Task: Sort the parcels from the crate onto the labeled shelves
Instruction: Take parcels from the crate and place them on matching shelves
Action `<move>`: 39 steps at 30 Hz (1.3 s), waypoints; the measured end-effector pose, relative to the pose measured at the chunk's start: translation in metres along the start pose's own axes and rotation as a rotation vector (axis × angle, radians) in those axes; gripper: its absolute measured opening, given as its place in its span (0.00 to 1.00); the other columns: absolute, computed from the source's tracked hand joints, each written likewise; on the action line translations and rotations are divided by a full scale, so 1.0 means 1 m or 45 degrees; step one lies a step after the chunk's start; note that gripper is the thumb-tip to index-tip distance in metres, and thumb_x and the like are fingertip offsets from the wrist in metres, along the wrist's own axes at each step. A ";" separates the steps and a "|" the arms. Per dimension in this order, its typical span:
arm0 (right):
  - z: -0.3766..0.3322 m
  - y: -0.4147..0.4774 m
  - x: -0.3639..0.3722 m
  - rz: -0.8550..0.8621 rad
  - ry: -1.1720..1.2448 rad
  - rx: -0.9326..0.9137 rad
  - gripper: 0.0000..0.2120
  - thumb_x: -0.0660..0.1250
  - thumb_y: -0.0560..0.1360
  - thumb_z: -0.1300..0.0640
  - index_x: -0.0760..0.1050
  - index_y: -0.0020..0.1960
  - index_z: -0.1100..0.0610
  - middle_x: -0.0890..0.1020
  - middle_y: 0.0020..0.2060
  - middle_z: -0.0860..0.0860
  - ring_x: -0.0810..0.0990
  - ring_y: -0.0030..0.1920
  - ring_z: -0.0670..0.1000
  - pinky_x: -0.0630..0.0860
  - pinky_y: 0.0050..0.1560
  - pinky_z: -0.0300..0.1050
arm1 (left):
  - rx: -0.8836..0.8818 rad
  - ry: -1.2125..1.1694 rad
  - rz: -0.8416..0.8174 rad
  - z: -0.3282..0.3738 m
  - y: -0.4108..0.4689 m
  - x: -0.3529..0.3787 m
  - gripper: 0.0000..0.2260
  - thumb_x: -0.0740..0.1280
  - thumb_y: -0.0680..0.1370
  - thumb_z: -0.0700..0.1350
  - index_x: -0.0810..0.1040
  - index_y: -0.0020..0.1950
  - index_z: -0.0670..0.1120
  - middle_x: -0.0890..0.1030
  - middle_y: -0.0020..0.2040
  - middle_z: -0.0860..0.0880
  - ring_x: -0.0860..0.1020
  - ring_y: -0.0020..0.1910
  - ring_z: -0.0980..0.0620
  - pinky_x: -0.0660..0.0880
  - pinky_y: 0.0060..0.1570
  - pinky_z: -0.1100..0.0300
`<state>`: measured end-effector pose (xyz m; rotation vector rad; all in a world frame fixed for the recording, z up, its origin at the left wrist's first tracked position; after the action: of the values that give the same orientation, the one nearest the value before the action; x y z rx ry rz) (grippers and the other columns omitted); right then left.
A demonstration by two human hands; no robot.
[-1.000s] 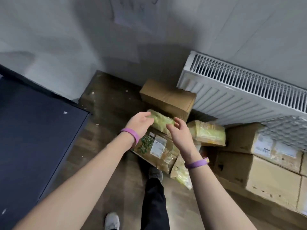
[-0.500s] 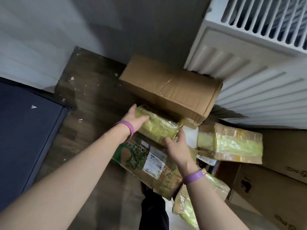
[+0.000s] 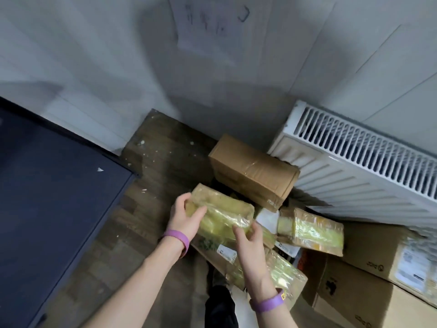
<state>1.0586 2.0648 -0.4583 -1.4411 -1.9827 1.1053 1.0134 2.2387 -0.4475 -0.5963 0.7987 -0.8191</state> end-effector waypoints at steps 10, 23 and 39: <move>-0.107 -0.174 0.054 -0.086 0.020 -0.482 0.15 0.71 0.74 0.55 0.72 0.59 0.52 0.81 0.53 0.48 0.81 0.52 0.47 0.80 0.53 0.49 | 0.260 -0.562 0.447 0.035 -0.176 -0.180 0.23 0.69 0.71 0.33 0.68 0.55 0.58 0.78 0.49 0.50 0.77 0.44 0.51 0.73 0.44 0.57; -0.105 -0.430 0.213 -0.779 -0.071 -0.984 0.17 0.67 0.72 0.54 0.74 0.61 0.49 0.82 0.54 0.45 0.81 0.51 0.39 0.75 0.46 0.36 | 0.499 -1.219 0.614 -0.084 -0.359 -0.374 0.26 0.70 0.59 0.65 0.71 0.51 0.55 0.77 0.54 0.51 0.76 0.55 0.51 0.72 0.61 0.42; 0.008 -0.540 0.307 -1.030 -0.465 -1.200 0.24 0.68 0.76 0.65 0.70 0.68 0.48 0.82 0.57 0.46 0.81 0.57 0.46 0.76 0.54 0.40 | 0.706 -0.754 1.213 -0.227 -0.479 -0.467 0.31 0.72 0.69 0.36 0.68 0.65 0.60 0.74 0.63 0.60 0.72 0.62 0.62 0.72 0.61 0.61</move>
<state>0.6364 2.2758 -0.0549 -0.5611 -3.1349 0.0262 0.4352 2.3187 -0.0493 0.0848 0.2110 0.0545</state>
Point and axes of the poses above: each hand's wrist, its own y-axis towards the middle knuckle, its own x-axis out of the palm, z = x × y, the point moved 5 cm from there along y, towards the middle knuckle
